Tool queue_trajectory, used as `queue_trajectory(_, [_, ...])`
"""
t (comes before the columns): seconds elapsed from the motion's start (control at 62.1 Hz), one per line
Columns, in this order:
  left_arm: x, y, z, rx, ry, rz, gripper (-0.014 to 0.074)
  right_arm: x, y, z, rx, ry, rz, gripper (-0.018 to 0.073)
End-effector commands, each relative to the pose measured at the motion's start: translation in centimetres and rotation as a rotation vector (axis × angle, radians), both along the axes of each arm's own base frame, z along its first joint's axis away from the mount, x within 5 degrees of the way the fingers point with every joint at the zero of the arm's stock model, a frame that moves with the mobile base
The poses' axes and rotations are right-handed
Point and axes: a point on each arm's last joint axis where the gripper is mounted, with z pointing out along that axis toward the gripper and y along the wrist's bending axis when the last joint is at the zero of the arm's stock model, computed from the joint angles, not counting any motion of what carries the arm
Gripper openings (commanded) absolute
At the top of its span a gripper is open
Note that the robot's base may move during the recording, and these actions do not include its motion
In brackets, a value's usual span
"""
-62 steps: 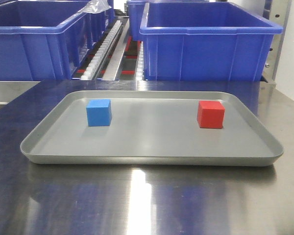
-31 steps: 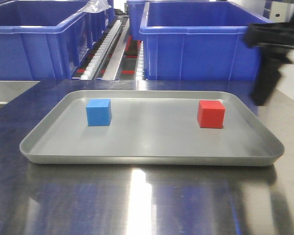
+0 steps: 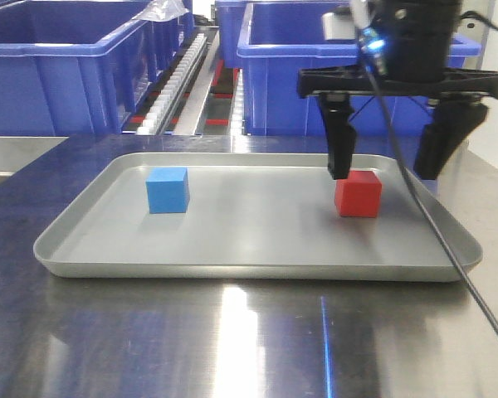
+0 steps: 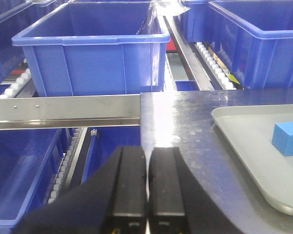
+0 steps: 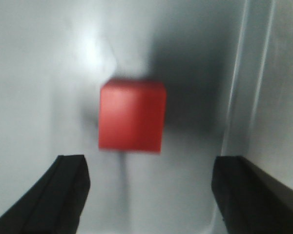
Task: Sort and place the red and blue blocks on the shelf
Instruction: 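Lower the open right gripper over the red cube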
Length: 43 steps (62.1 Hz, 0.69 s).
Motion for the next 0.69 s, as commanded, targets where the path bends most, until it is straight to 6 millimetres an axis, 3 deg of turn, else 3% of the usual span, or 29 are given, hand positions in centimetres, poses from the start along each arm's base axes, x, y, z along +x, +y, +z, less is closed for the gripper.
queue_trajectory(0.0, [0.0,0.1,-0.6,-0.012,-0.058,0.013,0.0125,0.4,0.4,2.8,0.018,-0.077,0.000,0.0626])
queue_trajectory(0.403, [0.0,0.1,-0.6,-0.012,-0.058,0.013,0.0125,2.5,1.4,0.4,0.029,-0.104,0.005,0.0626])
queue_trajectory(0.677, [0.0,0.1,-0.6,-0.012,-0.058,0.013,0.0125,2.7,1.4,0.3,0.040,-0.114,-0.017,0.0626])
